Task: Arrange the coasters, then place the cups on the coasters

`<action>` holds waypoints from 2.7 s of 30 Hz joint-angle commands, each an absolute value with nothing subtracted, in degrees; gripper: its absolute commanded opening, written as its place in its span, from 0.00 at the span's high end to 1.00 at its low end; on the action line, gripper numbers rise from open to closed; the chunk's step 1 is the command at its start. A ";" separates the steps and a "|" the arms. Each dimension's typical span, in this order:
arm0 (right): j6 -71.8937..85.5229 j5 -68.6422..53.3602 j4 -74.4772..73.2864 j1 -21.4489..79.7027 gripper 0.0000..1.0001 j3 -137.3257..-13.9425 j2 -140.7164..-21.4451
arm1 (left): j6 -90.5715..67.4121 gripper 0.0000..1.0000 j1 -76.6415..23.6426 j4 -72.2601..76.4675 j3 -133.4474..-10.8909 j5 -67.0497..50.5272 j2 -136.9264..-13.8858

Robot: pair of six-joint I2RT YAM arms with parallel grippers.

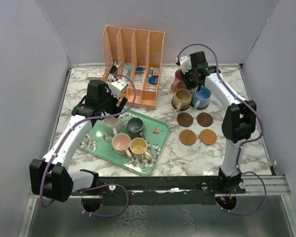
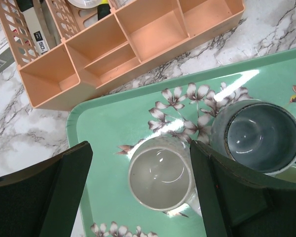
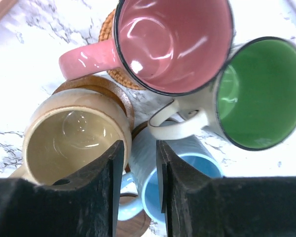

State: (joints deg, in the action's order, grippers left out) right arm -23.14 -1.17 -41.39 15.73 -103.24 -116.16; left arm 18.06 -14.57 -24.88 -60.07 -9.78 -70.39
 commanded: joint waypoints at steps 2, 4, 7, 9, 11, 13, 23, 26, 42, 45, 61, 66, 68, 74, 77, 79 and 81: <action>-22.34 -4.92 -41.89 15.50 0.65 -105.56 -108.73 | 20.29 0.16 -14.09 -24.64 -58.98 -10.10 -68.73; -22.46 -7.78 -41.92 15.56 0.64 -104.47 -105.96 | 21.18 0.16 -14.15 -25.35 -58.82 -9.75 -68.70; -22.79 -11.99 -41.37 15.77 0.62 -101.16 -102.06 | 22.80 0.15 -14.08 -26.89 -58.87 -8.35 -68.66; -23.51 -14.73 -40.51 16.25 0.59 -98.02 -99.06 | 23.88 0.12 -13.61 -29.09 -59.41 -8.38 -68.87; -23.93 -17.32 -38.89 16.68 0.58 -94.20 -95.84 | 24.15 0.11 -12.06 -30.96 -60.15 -10.32 -69.13; -24.46 -20.48 -37.04 16.94 0.57 -90.11 -92.59 | 24.15 0.11 -10.33 -32.52 -60.87 -12.23 -69.61; -23.97 -31.35 -28.23 17.14 0.55 -72.06 -80.59 | 21.86 0.22 -6.34 -37.00 -61.66 -9.07 -74.59; -23.91 -31.91 -28.25 17.14 0.55 -70.44 -80.04 | 21.21 0.31 -6.33 -37.39 -62.14 -7.78 -76.84; -24.08 -32.87 -28.13 17.14 0.55 -68.84 -80.58 | 18.23 0.60 -6.33 -38.41 -62.92 -5.78 -85.31; -24.38 -32.87 -28.00 17.14 0.55 -68.41 -80.49 | 18.00 0.64 -6.33 -38.41 -62.99 -5.76 -86.18; -24.72 -32.98 -28.13 17.14 0.55 -68.02 -80.01 | 19.43 0.93 -6.33 -38.91 -66.35 -0.15 -88.31; -24.21 -32.17 -28.17 17.14 0.55 -68.10 -80.01 | 21.19 1.00 -6.33 -39.90 -69.81 2.16 -88.25; -23.60 -31.57 -28.05 17.14 0.55 -68.12 -80.11 | 21.78 1.00 -6.33 -40.67 -71.91 2.56 -88.09; -22.58 -29.95 -28.01 17.14 0.55 -68.53 -80.69 | 22.67 1.00 -6.32 -42.03 -79.49 1.73 -87.00; -22.22 -30.40 -28.14 17.14 0.55 -68.88 -80.89 | 22.39 1.00 -6.61 -42.14 -83.14 -0.94 -86.51; -21.67 -31.22 -27.98 17.14 0.55 -69.21 -80.80 | 21.82 1.00 -7.39 -42.10 -85.39 -3.18 -86.21; -21.61 -33.17 -27.60 17.14 0.54 -69.16 -80.25 | 21.38 1.00 -8.82 -42.18 -87.52 -5.37 -86.29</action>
State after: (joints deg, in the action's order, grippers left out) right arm -22.74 -30.96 -29.71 16.93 -68.27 -81.47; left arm 22.02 -7.01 -42.92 -81.95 0.08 -89.23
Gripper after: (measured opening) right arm 0.450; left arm 0.119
